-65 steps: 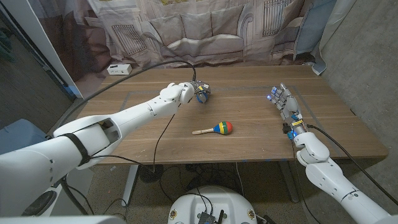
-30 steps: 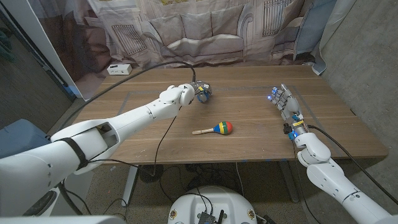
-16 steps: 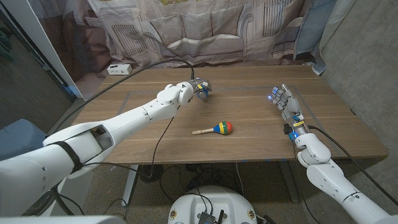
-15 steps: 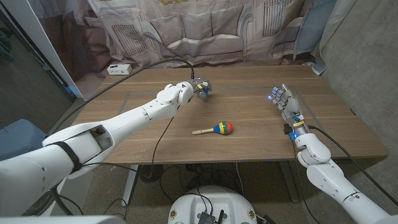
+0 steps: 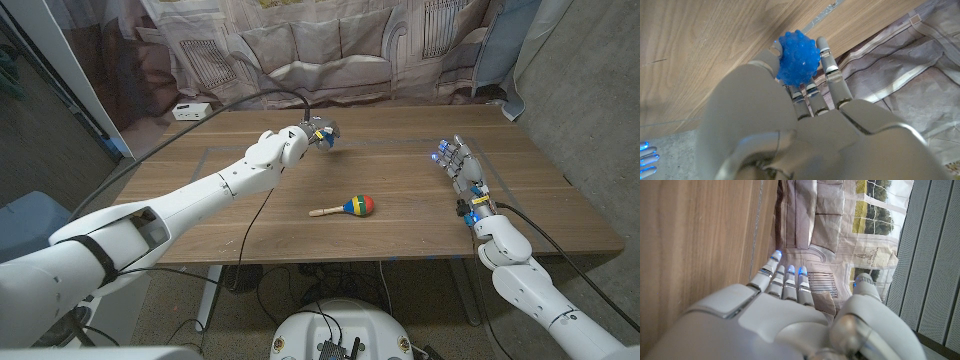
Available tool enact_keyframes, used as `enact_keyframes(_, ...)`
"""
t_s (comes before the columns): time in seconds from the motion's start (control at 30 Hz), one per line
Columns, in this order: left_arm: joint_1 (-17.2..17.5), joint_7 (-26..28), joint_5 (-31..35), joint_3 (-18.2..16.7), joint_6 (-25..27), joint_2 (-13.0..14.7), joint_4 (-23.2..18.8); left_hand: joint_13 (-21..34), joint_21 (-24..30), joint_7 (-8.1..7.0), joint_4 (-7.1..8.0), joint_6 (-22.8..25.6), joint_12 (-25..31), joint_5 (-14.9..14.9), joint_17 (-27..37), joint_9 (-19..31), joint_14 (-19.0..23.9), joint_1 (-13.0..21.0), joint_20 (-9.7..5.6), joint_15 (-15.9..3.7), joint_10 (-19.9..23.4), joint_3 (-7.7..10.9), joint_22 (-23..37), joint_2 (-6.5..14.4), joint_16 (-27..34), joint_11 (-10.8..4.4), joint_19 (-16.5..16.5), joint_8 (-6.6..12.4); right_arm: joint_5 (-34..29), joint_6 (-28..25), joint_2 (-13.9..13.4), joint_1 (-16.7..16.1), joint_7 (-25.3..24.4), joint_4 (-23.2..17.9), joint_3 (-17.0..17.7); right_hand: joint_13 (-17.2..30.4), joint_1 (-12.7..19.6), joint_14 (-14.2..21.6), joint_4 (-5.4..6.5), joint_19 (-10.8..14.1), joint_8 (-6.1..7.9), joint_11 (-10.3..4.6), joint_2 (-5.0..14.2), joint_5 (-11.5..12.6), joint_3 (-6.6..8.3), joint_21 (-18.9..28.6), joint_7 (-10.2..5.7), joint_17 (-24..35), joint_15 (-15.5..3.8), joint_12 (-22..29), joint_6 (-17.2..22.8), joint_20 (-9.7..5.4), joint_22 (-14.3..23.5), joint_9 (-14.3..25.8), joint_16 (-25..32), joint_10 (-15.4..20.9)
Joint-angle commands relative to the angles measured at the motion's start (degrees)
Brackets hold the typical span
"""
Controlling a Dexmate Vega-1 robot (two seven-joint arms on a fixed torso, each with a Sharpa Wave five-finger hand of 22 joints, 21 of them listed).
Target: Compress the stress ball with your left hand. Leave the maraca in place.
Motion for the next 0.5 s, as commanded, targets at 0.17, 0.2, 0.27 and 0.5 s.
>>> enact_keyframes(0.17, 1.37, -1.34, 2.46, -1.95, -0.31, 0.75, -2.80, 0.28, 0.18, 0.08, -0.20, 0.89, -0.04, 0.31, 0.15, 0.33, -0.48, 0.16, -0.25, 0.40, 0.38, -0.02, 0.26, -0.10, -0.27, -0.09, 0.16, 0.04, 0.24, 0.24, 0.27, 0.65, 0.55, 0.74, -0.28, 0.16, 0.75, 0.71, 0.00, 0.00, -0.10, -0.04, 0.01, -0.09, -0.12, 0.16, 0.01, 0.15, 0.04, -0.21, 0.22, 0.29, 0.19, 0.17, -0.19, 0.40)
enact_keyframes(0.2, 1.39, -1.39, 2.55, -1.99, -0.36, 0.71, -2.77, 0.34, 0.30, 0.14, -0.31, 1.20, 0.15, 0.34, 0.15, 0.34, -0.21, 0.39, -0.48, 0.53, 0.91, 0.07, 0.26, -0.06, -0.19, 0.04, 0.45, 0.13, 0.11, 0.37, 0.20, 0.70, 0.69, 0.84, -0.31, 0.16, 0.75, 0.70, 0.00, -0.01, -0.09, -0.04, 0.01, -0.09, -0.12, 0.16, 0.00, 0.15, 0.02, -0.20, 0.23, 0.28, 0.19, 0.17, -0.19, 0.41)
enact_keyframes(0.27, 1.28, -1.52, 3.59, -1.69, -0.10, 0.59, -2.72, 0.50, 0.57, 0.14, -0.48, 2.33, 0.40, 0.39, 0.11, 0.36, 0.86, 0.86, -0.74, 0.40, 1.71, 0.28, 0.28, -0.01, 0.12, 0.56, 1.07, 0.48, 0.32, 0.22, 0.30, 0.67, 0.47, 0.69, -0.24, 0.16, 0.76, 0.69, -0.01, 0.00, -0.10, 0.03, 0.01, -0.09, -0.12, 0.16, 0.01, 0.15, 0.04, -0.20, 0.21, 0.28, 0.19, 0.17, -0.20, 0.42)
enact_keyframes(0.5, 1.66, -1.25, 5.30, -1.73, 0.20, 0.18, -2.79, 1.01, 1.78, 0.03, -0.69, 6.06, 1.49, 0.59, -0.11, 0.42, 4.42, 2.25, -2.93, -0.60, 5.15, 1.27, 0.52, 0.46, 0.90, 2.10, 3.37, 1.58, 0.17, 0.11, 0.10, 0.79, 0.53, 0.65, -0.28, 0.16, 0.77, 0.76, 0.00, 0.01, -0.10, 0.01, 0.01, -0.09, -0.14, 0.17, -0.02, 0.16, 0.00, -0.20, 0.21, 0.30, 0.19, 0.17, -0.18, 0.45)
